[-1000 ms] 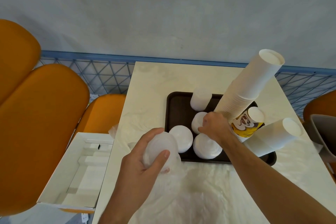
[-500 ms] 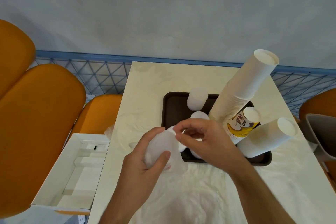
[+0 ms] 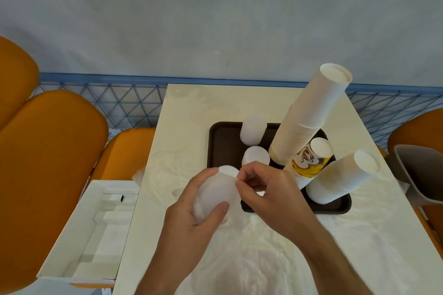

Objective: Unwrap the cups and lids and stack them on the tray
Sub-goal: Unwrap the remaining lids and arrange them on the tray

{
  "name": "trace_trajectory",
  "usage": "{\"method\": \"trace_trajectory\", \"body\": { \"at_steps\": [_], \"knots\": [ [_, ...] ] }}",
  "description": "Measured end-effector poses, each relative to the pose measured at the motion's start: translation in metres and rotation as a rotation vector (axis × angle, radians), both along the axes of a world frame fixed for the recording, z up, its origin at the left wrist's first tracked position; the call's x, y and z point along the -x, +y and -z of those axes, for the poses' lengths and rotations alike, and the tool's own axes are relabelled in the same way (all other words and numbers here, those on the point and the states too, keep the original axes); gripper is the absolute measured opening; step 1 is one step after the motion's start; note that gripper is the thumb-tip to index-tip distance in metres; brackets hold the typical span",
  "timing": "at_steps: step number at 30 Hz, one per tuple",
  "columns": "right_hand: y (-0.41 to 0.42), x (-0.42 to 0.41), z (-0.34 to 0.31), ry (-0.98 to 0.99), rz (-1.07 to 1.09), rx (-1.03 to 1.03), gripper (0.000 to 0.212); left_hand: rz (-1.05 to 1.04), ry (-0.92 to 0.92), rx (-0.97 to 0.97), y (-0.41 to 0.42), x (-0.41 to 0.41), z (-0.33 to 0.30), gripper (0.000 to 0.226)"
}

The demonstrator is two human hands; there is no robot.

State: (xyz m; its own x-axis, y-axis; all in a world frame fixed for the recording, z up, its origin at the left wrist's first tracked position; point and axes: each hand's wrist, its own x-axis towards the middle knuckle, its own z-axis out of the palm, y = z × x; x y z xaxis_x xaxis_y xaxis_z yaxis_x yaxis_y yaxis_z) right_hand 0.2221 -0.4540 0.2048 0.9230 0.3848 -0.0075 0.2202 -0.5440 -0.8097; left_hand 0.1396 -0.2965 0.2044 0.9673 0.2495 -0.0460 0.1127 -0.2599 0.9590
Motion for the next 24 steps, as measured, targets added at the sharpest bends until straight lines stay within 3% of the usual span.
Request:
{"method": "trace_trajectory", "body": {
  "at_steps": [6, 9, 13, 16, 17, 21, 24],
  "knots": [
    [-0.009, -0.001, -0.007, 0.275, -0.152, -0.236, 0.025, 0.022, 0.022, 0.048, -0.001, 0.0, -0.004, 0.054],
    [-0.01, -0.004, -0.003, 0.355, -0.254, -0.259, 0.019, 0.025, 0.037, 0.033, 0.0, 0.001, -0.002, 0.058],
    [-0.015, -0.006, 0.005, 0.533, -0.114, -0.522, 0.027, 0.017, 0.027, -0.012, 0.008, 0.004, 0.001, 0.068],
    [-0.023, -0.022, 0.013, 0.486, 0.078, -0.64, 0.025, -0.03, 0.018, 0.007, 0.015, 0.006, 0.005, 0.058],
    [-0.025, -0.031, 0.019, 0.39, 0.141, -0.55, 0.022, -0.038, 0.016, 0.017, 0.016, 0.006, 0.006, 0.058],
    [-0.025, -0.07, 0.049, -0.102, 0.216, 0.124, 0.034, -0.032, 0.006, 0.05, 0.013, 0.006, 0.003, 0.052],
    [-0.019, -0.092, 0.078, -0.215, 0.181, 0.276, 0.036, -0.03, 0.007, 0.082, 0.011, 0.008, 0.004, 0.051]
  ]
}}
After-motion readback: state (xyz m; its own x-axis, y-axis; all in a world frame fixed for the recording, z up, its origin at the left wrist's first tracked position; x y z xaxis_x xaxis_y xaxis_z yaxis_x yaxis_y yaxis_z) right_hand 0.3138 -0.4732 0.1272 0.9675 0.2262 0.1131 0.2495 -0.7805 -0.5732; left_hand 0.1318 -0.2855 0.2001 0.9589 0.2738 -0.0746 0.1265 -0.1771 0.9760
